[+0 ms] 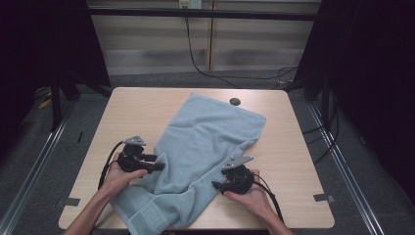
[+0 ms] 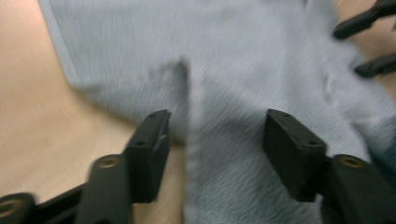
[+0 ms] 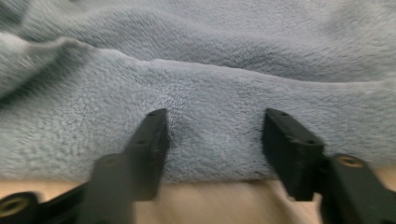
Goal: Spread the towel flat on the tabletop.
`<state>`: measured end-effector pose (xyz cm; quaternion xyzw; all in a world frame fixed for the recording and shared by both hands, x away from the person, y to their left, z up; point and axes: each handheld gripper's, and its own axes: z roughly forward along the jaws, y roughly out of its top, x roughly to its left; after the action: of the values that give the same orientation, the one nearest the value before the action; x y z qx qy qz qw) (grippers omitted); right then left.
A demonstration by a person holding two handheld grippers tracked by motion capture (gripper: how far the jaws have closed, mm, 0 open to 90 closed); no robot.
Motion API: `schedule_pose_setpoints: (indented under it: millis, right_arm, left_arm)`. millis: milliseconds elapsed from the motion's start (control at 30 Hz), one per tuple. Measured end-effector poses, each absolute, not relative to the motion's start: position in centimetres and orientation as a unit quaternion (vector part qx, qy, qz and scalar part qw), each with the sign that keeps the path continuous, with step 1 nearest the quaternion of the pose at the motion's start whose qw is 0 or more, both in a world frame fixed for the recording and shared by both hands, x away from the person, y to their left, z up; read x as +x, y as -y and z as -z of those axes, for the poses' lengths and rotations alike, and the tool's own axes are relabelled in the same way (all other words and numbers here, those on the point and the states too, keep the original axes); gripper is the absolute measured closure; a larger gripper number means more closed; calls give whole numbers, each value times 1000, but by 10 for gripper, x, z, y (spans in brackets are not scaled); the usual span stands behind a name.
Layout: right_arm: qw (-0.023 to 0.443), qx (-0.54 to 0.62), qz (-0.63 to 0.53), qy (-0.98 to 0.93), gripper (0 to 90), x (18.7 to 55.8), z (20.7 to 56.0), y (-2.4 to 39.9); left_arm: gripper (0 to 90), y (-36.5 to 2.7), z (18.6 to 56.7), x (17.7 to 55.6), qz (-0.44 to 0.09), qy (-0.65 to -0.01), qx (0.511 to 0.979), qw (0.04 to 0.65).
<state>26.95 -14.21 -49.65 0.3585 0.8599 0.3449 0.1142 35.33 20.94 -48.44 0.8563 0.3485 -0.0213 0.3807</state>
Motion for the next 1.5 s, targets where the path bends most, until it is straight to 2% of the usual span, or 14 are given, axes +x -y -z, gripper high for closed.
schedule_pose_setpoints:
  millis: [67, 167, 233, 500, 700, 767, 833, 900, 1067, 1200, 1233, 1300, 1333, 1500]
  right_arm:
    - [117, 359, -355, -855, 692, 269, 497, 143]
    - [126, 363, -348, -855, 778, 269, 496, 147]
    - [128, 367, -346, -854, 791, 272, 494, 151]
    - [163, 430, -359, -812, 807, 317, 489, 209]
    - [166, 437, -375, -800, 807, 343, 490, 214]
    - [164, 439, -374, -800, 750, 348, 493, 212]
    - [157, 445, -382, -795, 586, 343, 489, 209]
    - [163, 437, -388, -795, 505, 329, 476, 205]
    - [126, 375, -424, -815, 494, 287, 450, 186]
    - [90, 356, -404, -838, 469, 271, 463, 166]
    - [79, 353, -399, -843, 497, 271, 470, 163]
    - [85, 346, -386, -851, 778, 268, 482, 159]
    - [88, 346, -386, -851, 823, 267, 483, 159]
    - [121, 365, -429, -818, 861, 255, 460, 189]
  left_arm:
    - [448, -210, 490, 354, 27, -352, 858, 372]
    - [800, -210, 490, 351, 40, -325, 861, 388]
    - [869, -211, 485, 348, 51, -313, 855, 411]
    - [881, -195, 482, 333, 85, -288, 848, 437]
    - [881, -183, 484, 321, 93, -266, 856, 434]
    - [881, -185, 487, 319, 92, -271, 856, 430]
    - [881, -189, 491, 318, 89, -277, 857, 426]
    - [880, -191, 495, 318, 92, -286, 854, 425]
    - [879, -189, 497, 318, 89, -289, 856, 420]
    - [879, -187, 497, 317, 87, -291, 856, 418]
    - [879, -188, 497, 317, 87, -291, 856, 418]
    - [880, -189, 497, 318, 84, -294, 855, 420]
    - [880, -190, 497, 318, 82, -296, 854, 420]
    - [881, -200, 493, 317, 71, -312, 844, 430]
